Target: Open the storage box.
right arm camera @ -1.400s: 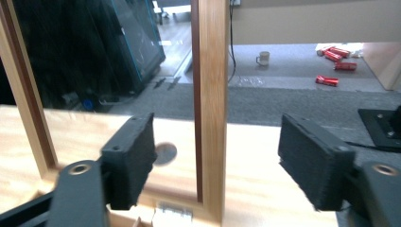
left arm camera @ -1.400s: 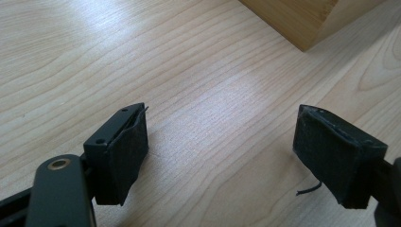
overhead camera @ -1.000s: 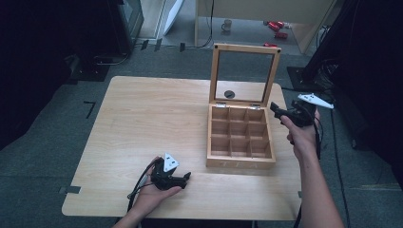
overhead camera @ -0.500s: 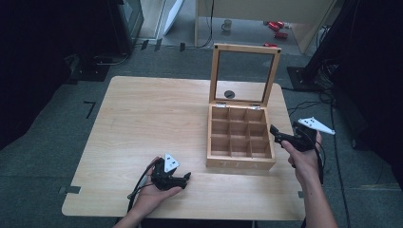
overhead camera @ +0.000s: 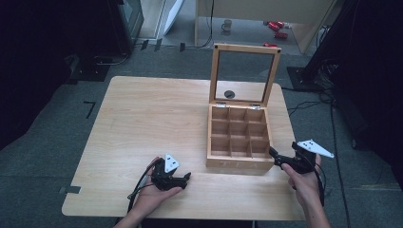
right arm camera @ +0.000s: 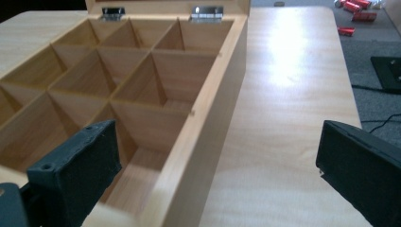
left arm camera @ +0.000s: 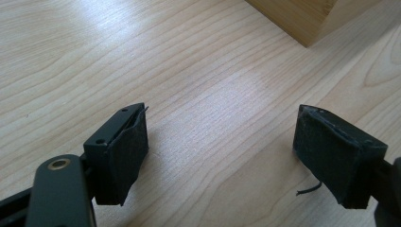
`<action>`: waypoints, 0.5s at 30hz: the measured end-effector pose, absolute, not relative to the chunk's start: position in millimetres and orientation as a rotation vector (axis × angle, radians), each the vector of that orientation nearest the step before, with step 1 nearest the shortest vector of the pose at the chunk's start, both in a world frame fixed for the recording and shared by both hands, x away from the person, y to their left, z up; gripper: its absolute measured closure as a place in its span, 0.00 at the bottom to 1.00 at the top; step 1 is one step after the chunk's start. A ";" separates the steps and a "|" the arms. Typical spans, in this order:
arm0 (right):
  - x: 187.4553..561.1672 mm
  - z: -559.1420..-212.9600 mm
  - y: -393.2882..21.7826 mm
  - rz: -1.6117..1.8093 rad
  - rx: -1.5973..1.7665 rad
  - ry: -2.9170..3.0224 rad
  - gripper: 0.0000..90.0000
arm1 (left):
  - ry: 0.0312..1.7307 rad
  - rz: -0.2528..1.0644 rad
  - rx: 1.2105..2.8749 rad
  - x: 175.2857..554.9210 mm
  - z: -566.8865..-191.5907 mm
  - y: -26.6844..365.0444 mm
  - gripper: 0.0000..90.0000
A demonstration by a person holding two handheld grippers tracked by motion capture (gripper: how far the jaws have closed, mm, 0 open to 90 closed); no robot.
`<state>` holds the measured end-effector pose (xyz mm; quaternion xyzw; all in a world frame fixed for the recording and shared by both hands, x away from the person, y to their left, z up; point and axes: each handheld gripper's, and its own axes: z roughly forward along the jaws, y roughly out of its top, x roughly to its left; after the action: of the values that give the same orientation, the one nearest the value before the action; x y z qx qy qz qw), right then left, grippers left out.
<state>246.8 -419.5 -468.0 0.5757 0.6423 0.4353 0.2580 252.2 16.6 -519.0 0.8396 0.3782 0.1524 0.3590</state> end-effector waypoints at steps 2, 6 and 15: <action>241.8 -472.1 -420.4 1.180 1.564 1.743 0.01 | 0.975 0.394 2.167 252.2 -519.0 16.6 0.21; 231.4 -481.6 -420.6 1.174 1.578 1.762 0.00 | 0.977 0.392 2.162 252.3 -519.1 16.5 0.21; 214.0 -499.2 -422.6 1.156 1.605 1.795 0.00 | 0.974 0.396 2.168 252.1 -519.0 16.4 0.21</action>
<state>214.0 -422.6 -499.2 0.5843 0.6535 0.4209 0.2333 252.1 16.4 -519.0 0.8403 0.3774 0.1535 0.3577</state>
